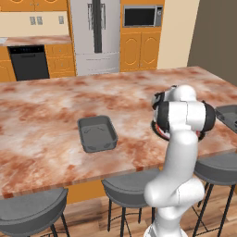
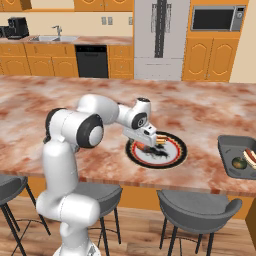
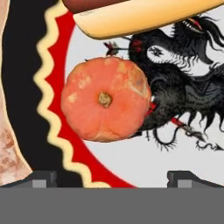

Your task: Place one cooked food and one vegetable from the large plate to each tupperware container.

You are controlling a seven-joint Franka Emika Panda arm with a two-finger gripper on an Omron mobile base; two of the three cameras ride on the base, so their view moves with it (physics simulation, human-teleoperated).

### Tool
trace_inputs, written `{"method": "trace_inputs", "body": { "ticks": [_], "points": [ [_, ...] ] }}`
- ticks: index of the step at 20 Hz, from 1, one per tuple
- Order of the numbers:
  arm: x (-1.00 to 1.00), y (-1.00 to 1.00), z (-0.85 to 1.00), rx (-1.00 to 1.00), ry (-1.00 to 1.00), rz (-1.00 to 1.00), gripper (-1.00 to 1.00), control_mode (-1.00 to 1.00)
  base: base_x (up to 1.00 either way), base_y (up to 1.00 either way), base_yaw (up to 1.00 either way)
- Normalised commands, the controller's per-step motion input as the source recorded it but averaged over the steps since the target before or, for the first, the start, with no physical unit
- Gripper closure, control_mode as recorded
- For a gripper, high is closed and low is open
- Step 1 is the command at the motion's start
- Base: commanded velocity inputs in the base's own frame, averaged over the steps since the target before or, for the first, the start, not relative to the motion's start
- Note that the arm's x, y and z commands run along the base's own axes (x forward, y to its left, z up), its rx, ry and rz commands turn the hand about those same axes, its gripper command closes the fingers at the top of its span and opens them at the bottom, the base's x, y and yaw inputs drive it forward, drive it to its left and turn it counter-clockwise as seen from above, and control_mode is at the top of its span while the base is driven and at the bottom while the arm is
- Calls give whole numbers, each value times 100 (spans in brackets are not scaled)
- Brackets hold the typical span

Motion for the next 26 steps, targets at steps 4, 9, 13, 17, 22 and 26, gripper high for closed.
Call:
{"method": "trace_inputs", "body": {
  "ticks": [4,9,13,17,22,26],
  "points": [
    [30,0,-27,0,0,0,-100,-100,0,0,0],
    [27,-5,-22,0,0,0,-100,-100,0,0,0],
    [25,-7,-26,0,3,0,-100,-100,0,0,0],
    [22,-9,-25,0,4,-1,-100,-100,0,0,0],
    [-9,0,-17,0,0,0,100,-100,0,0,0],
    [-67,8,3,6,-1,0,100,-100,0,0,0]
  ]
}}
